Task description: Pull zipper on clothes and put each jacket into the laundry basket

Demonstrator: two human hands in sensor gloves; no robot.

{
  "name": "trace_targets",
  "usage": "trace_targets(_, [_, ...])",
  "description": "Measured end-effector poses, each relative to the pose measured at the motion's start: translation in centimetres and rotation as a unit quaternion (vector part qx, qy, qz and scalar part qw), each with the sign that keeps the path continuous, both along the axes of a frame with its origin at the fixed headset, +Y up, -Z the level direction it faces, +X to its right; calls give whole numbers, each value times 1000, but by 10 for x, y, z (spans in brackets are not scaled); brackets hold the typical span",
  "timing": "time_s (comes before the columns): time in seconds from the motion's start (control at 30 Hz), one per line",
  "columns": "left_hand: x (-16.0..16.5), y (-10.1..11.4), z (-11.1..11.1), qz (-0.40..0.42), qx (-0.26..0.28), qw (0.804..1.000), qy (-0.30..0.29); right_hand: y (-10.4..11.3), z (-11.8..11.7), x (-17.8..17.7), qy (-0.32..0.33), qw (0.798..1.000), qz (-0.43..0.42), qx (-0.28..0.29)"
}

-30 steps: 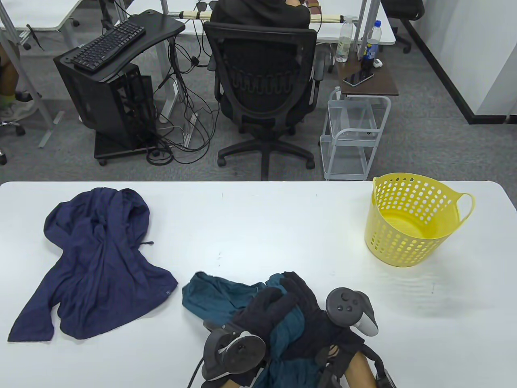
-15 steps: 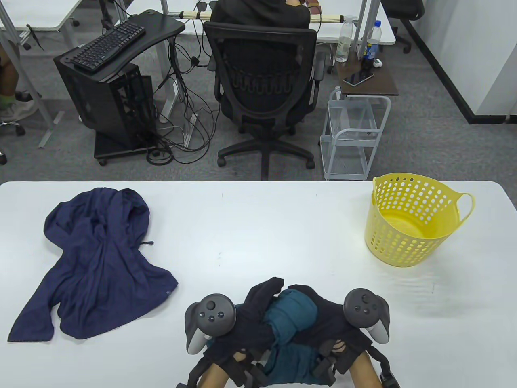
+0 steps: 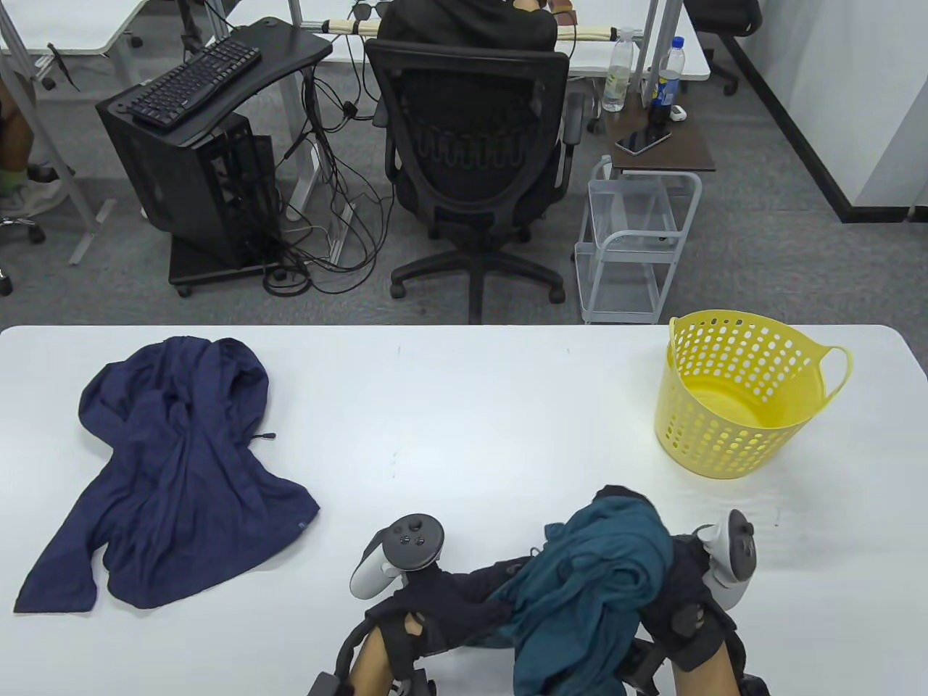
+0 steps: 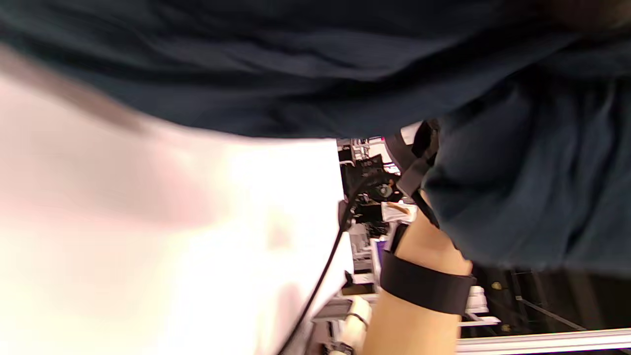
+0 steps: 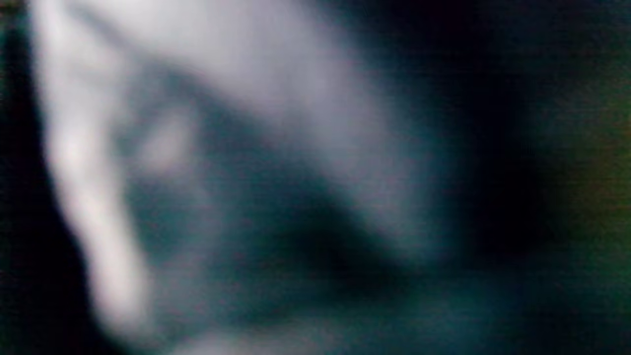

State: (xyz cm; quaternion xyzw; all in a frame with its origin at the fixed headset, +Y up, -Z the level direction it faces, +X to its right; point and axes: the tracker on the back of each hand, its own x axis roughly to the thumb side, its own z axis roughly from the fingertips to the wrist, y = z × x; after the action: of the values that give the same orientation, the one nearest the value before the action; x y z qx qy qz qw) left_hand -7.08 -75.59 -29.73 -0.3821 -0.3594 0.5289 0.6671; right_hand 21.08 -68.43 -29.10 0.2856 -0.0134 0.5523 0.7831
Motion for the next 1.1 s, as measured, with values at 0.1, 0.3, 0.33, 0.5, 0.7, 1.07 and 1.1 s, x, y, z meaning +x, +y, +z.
trace_targets(0.1, [13, 0, 7, 87, -91, 992, 8, -6, 0, 23, -120, 992, -42, -25])
trace_targets(0.3, [32, -2, 26, 186, -276, 943, 22, -2, 10, 32, -292, 954, 63, 7])
trace_targets(0.33, [31, -3, 28, 195, -293, 935, 35, -1, 12, 26, -316, 943, 99, 17])
trace_targets(0.5, [12, -21, 22, 141, -344, 917, 147, -4, 8, -22, -274, 903, 325, 67])
trace_targets(0.7, [-16, -38, 13, 150, -380, 884, 228, -27, 11, -90, -34, 821, 568, 57])
trace_targets(1.07, [-22, -36, 3, 165, -337, 904, 204, -24, 32, -128, -349, 632, 607, 332])
trace_targets(1.1, [-21, -36, 4, 167, -346, 904, 185, -20, 31, -125, -347, 631, 609, 332])
